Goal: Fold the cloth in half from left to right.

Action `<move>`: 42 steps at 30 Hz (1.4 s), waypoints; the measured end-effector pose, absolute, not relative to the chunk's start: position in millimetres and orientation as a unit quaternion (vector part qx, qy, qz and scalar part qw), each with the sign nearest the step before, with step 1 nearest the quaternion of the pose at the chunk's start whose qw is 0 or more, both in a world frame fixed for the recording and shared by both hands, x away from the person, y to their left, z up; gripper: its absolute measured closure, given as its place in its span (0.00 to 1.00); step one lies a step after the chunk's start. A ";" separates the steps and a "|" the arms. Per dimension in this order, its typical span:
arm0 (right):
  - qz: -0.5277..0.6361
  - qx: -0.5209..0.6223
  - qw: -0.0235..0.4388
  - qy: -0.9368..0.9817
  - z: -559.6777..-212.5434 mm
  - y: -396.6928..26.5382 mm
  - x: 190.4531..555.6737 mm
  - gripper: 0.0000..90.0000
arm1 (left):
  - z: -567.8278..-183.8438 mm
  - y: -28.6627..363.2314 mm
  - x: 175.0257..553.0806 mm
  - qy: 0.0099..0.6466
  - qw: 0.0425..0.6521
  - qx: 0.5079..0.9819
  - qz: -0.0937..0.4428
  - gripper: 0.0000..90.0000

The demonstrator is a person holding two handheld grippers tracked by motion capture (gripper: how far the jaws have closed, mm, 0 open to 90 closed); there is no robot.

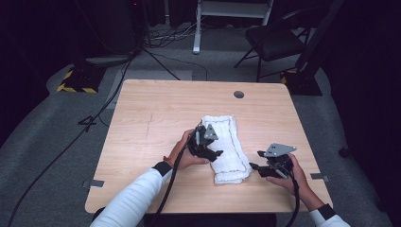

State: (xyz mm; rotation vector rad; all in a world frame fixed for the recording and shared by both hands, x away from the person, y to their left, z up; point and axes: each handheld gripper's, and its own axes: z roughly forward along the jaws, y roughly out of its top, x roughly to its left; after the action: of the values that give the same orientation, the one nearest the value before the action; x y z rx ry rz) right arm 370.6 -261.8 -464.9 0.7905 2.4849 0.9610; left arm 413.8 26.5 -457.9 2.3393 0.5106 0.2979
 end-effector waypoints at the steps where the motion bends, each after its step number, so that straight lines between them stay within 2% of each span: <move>1: 0.338 0.278 0.175 0.882 -467.1 -260.2 373.5 0.45 | -461.8 25.6 410.3 0.193 0.347 0.911 0.114 0.28; 7: 0.322 0.269 0.154 0.895 -481.9 -254.1 381.7 0.44 | -481.3 22.4 396.9 0.179 0.312 0.927 0.107 0.27; 15: 0.331 0.253 0.129 0.900 -488.0 -251.3 375.0 0.46 | -487.7 36.9 389.7 0.200 0.311 0.924 0.099 0.29; 20: 0.333 0.252 0.130 0.899 -488.3 -246.1 369.5 0.48 | -489.6 45.5 385.0 0.207 0.307 0.926 0.077 0.28; 31: 0.333 0.248 0.118 0.902 -488.0 -242.0 355.5 0.52 | -490.5 59.3 371.2 0.207 0.311 0.925 0.070 0.26; 34: 0.332 0.249 0.112 0.903 -487.5 -238.9 349.2 0.50 | -488.9 65.8 370.7 0.215 0.311 0.923 0.072 0.26; 37: 0.329 0.243 0.108 0.906 -484.9 -238.3 345.3 0.43 | -485.5 73.4 370.1 0.223 0.319 0.918 0.079 0.27; 42: 0.347 0.249 0.127 0.895 -474.1 -243.1 352.6 0.42 | -474.3 84.8 380.7 0.246 0.351 0.899 0.086 0.27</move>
State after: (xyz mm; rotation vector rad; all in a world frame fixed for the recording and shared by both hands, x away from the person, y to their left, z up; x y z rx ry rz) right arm 352.6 -243.1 -474.1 0.7252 2.6055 1.0102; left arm 380.7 84.8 -474.3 2.3277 0.6380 0.2218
